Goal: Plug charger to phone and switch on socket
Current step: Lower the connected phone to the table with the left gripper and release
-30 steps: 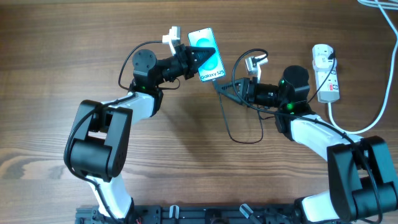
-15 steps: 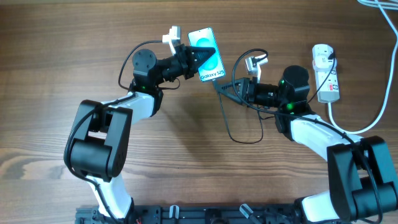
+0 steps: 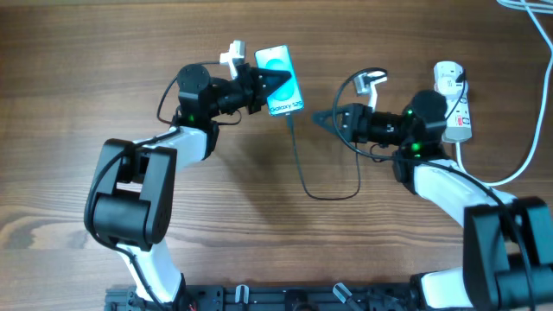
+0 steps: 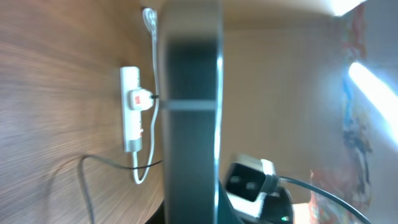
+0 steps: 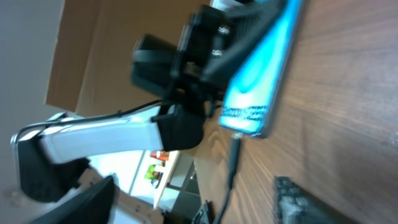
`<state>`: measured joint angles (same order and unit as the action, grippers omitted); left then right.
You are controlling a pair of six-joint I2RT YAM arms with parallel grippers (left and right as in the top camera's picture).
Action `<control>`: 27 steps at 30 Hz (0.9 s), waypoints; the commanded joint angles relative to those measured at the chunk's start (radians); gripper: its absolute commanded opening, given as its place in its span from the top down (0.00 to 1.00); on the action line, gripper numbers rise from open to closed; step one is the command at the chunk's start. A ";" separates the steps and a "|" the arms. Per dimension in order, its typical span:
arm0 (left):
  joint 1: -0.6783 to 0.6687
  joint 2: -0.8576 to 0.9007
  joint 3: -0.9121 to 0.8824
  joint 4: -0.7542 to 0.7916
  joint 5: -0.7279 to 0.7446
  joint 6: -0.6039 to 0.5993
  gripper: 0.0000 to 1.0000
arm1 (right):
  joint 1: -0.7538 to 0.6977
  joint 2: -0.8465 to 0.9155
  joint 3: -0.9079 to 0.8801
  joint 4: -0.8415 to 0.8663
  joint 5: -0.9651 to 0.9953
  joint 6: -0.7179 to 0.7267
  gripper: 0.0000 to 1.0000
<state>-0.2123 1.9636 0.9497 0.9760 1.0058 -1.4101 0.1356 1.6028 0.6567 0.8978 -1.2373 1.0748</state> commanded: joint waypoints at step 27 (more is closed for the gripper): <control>0.005 0.016 0.166 -0.982 -0.119 0.729 0.96 | -0.071 -0.161 0.005 -0.480 0.127 -0.346 0.01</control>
<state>-0.2066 1.9636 1.0981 0.0212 0.9226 -0.7578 0.0673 1.4548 0.6567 0.4591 -1.1690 0.7933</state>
